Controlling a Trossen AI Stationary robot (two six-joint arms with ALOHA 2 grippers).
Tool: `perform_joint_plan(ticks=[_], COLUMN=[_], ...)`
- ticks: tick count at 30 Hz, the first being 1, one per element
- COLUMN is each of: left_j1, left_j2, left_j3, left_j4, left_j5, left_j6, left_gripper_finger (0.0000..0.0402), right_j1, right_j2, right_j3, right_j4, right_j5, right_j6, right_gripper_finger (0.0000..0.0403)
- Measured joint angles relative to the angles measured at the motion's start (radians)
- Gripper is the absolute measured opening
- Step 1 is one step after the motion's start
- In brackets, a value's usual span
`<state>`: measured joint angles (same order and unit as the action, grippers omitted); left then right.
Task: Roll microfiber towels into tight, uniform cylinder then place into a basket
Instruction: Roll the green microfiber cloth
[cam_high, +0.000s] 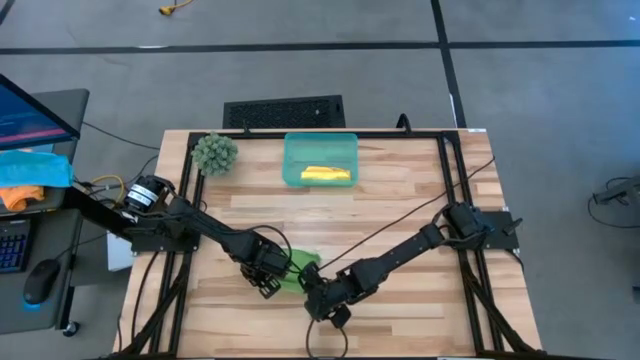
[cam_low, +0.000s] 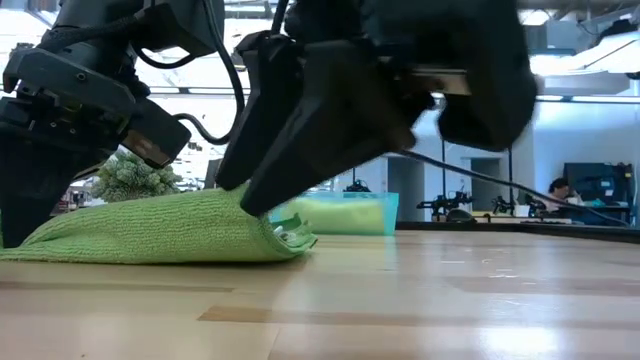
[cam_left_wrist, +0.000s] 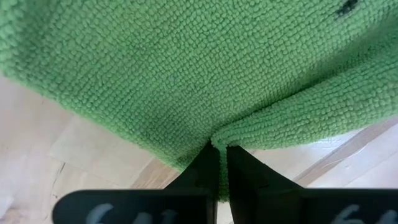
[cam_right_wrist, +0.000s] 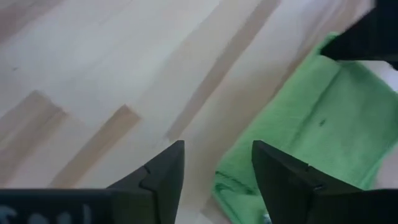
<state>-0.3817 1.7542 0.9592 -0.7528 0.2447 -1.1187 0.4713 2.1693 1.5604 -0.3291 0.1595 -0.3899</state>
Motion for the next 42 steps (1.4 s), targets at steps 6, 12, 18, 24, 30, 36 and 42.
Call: perform_joint_plan(ticks=[6,12,18,24,30,36,42], left_j1=[0.000,0.000,0.000,0.000,0.000,-0.001,-0.002], left_j2=[0.000,0.000,0.000,0.000,0.000,0.000,0.000], left_j3=[0.000,0.000,0.000,0.000,0.000,0.000,0.001], left_j4=[0.000,0.001,0.000,0.001,0.002,0.005,0.013], left_j5=[0.001,0.008,0.010,0.009,0.004,-0.006,0.005], left_j6=[0.000,0.015,0.025,0.068,0.088,0.117,0.145], left_gripper_finger=[0.0005,0.0005,0.0005,0.0005,0.0007,0.0057,0.0122], right_j1=[-0.034,-0.049,-0.057,-0.058,-0.068,-0.081,-0.081], right_j2=[0.024,0.038,0.059,0.060,0.061,0.061,0.061], right_j3=[0.006,0.007,0.006,0.004,0.004,0.004,0.004], right_j4=[0.007,-0.017,-0.036,-0.057,-0.065,-0.066,-0.068], right_j5=[0.000,-0.001,-0.005,-0.028,-0.048,-0.085,-0.083], right_j6=[0.036,0.073,0.095,0.113,0.171,0.207,0.207], right_gripper_finger=[0.0204,0.0203,0.0203,0.0192,0.0138,0.0054,0.0014])
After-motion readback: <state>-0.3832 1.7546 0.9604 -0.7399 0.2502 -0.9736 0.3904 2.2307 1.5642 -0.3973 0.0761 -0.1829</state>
